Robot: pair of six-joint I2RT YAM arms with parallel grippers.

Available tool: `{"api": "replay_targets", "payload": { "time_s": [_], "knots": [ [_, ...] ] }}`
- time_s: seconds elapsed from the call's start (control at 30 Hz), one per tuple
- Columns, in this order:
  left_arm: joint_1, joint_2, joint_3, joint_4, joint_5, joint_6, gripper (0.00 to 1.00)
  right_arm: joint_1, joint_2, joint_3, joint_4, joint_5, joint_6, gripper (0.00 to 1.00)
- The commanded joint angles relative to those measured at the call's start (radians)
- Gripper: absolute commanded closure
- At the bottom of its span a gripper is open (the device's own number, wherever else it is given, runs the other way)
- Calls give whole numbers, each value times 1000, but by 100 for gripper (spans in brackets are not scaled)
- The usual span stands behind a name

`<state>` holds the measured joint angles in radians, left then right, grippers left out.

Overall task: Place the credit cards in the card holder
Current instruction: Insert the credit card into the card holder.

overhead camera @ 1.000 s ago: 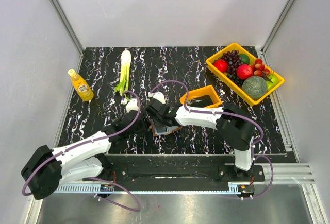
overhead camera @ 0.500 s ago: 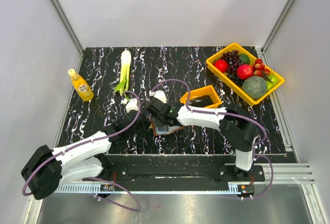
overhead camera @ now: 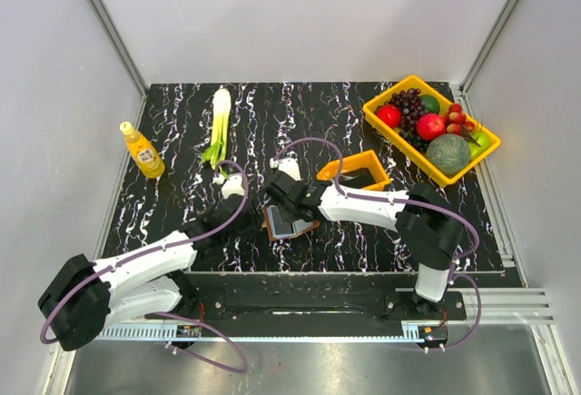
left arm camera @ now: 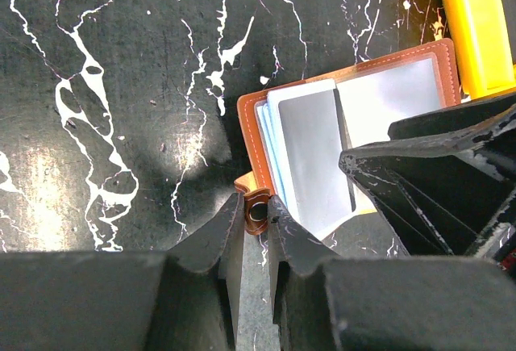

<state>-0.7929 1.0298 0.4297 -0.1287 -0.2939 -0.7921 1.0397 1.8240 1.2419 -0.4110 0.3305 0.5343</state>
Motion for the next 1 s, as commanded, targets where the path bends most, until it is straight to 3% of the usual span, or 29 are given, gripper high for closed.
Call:
{"api": "replay_targets", "payload": {
  "time_s": [0.0,0.4,0.8,0.97],
  "knots": [
    [6,-2,18,15,-21,14,100,-7,-34,22,35,-42,-8,50],
    [4,-10,29,8,-21,21,100,16,66,76,69,-94,4,45],
    [6,-14,32,6,-19,21,100,17,77,80,72,-79,1,44],
    [6,-11,38,6,-13,24,100,19,83,87,81,-65,-5,39]
  ]
}}
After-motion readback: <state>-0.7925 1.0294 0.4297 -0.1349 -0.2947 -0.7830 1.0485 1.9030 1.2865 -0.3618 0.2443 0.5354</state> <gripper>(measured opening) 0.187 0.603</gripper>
